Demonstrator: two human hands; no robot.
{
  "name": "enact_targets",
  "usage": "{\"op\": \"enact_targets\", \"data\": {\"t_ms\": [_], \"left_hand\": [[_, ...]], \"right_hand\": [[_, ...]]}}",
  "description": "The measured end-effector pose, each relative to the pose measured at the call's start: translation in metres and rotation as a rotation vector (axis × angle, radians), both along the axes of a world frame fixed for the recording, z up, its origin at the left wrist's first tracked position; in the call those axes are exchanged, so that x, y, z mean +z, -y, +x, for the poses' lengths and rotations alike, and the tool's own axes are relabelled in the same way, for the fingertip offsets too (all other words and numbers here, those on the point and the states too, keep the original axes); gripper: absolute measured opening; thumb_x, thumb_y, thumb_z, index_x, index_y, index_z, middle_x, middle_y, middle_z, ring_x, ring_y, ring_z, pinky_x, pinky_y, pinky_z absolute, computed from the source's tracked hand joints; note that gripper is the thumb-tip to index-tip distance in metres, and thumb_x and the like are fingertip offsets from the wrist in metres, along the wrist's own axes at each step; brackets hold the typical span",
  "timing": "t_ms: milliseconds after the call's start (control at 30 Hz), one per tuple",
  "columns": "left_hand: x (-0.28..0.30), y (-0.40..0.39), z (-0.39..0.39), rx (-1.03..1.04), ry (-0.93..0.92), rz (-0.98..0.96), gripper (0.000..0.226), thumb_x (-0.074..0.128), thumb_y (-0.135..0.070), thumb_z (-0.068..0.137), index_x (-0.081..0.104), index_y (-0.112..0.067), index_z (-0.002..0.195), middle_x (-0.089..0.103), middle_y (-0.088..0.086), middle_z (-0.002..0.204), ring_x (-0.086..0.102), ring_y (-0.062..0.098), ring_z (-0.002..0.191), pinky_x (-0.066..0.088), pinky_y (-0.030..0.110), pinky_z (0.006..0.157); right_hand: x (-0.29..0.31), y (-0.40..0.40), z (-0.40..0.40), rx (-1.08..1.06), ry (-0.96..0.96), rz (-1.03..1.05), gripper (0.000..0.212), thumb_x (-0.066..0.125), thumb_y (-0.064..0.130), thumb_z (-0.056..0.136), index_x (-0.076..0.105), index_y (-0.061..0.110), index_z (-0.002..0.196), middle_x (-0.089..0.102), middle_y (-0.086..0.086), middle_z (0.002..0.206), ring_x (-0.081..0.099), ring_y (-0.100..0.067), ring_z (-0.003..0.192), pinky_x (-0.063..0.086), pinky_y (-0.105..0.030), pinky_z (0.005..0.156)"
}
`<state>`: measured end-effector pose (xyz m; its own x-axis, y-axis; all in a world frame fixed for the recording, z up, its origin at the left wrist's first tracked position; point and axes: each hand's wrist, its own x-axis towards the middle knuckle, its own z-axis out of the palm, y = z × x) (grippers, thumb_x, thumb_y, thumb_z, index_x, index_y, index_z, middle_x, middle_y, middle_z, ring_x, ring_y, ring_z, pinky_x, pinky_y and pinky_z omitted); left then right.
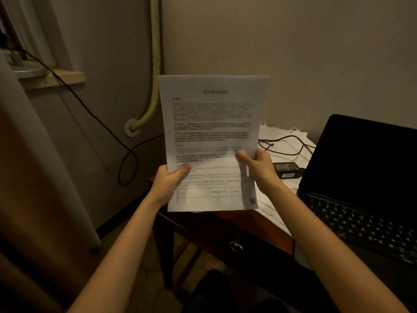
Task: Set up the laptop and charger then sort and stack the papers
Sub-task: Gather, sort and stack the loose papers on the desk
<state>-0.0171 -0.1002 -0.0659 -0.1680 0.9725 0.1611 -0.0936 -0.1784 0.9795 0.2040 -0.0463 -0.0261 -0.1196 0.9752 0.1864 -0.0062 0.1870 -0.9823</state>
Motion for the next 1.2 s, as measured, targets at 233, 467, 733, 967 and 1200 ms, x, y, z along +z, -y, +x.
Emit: {"op": "enact_targets", "data": {"t_ms": [233, 467, 733, 967, 1200], "left_hand": [[-0.053, 0.039, -0.037, 0.21, 0.064, -0.199, 0.012, 0.061, -0.012, 0.091, 0.066, -0.012, 0.101, 0.07, 0.002, 0.1, 0.069, 0.017, 0.089, 0.057, 0.028, 0.069], [-0.088, 0.075, -0.057, 0.43, 0.174, -0.226, 0.031, 0.059, -0.01, 0.092, 0.059, -0.004, 0.122, 0.064, 0.005, 0.112, 0.064, 0.019, 0.097, 0.051, 0.033, 0.081], [-0.125, 0.099, -0.052, 0.512, 0.27, -0.296, 0.029, 0.059, -0.015, 0.093, 0.059, -0.009, 0.121, 0.065, -0.006, 0.1, 0.063, 0.013, 0.094, 0.05, 0.029, 0.079], [-0.132, 0.106, -0.055, 0.543, 0.206, -0.302, 0.026, 0.058, -0.013, 0.094, 0.059, -0.009, 0.119, 0.064, -0.006, 0.096, 0.063, 0.008, 0.086, 0.05, 0.021, 0.068], [-0.125, 0.112, -0.056, 0.55, 0.108, -0.266, 0.025, 0.059, -0.01, 0.093, 0.06, -0.009, 0.117, 0.064, -0.007, 0.096, 0.062, 0.008, 0.085, 0.05, 0.02, 0.065]], "right_hand": [[-0.037, 0.013, -0.045, 0.069, 0.322, -0.03, 0.013, 0.05, 0.02, 0.096, 0.062, 0.019, 0.098, 0.069, 0.003, 0.095, 0.067, -0.015, 0.085, 0.054, -0.03, 0.069], [-0.071, 0.035, -0.042, 0.056, 0.719, 0.149, 0.025, 0.054, 0.025, 0.094, 0.064, 0.014, 0.115, 0.06, -0.002, 0.123, 0.054, -0.017, 0.113, 0.043, -0.031, 0.095], [-0.095, 0.042, -0.037, 0.043, 1.207, 0.372, 0.064, 0.066, 0.048, 0.082, 0.044, 0.021, 0.136, 0.053, 0.001, 0.132, 0.049, -0.021, 0.121, 0.037, -0.035, 0.104], [-0.08, 0.04, -0.043, -0.116, 1.256, 0.404, 0.028, 0.046, 0.019, 0.092, 0.065, 0.023, 0.112, 0.069, -0.005, 0.101, 0.06, -0.027, 0.095, 0.044, -0.032, 0.074], [-0.081, 0.016, -0.024, -0.174, 1.42, 0.361, 0.037, 0.044, -0.001, 0.085, 0.062, 0.012, 0.114, 0.061, -0.009, 0.109, 0.05, -0.028, 0.106, 0.04, -0.034, 0.074]]}}
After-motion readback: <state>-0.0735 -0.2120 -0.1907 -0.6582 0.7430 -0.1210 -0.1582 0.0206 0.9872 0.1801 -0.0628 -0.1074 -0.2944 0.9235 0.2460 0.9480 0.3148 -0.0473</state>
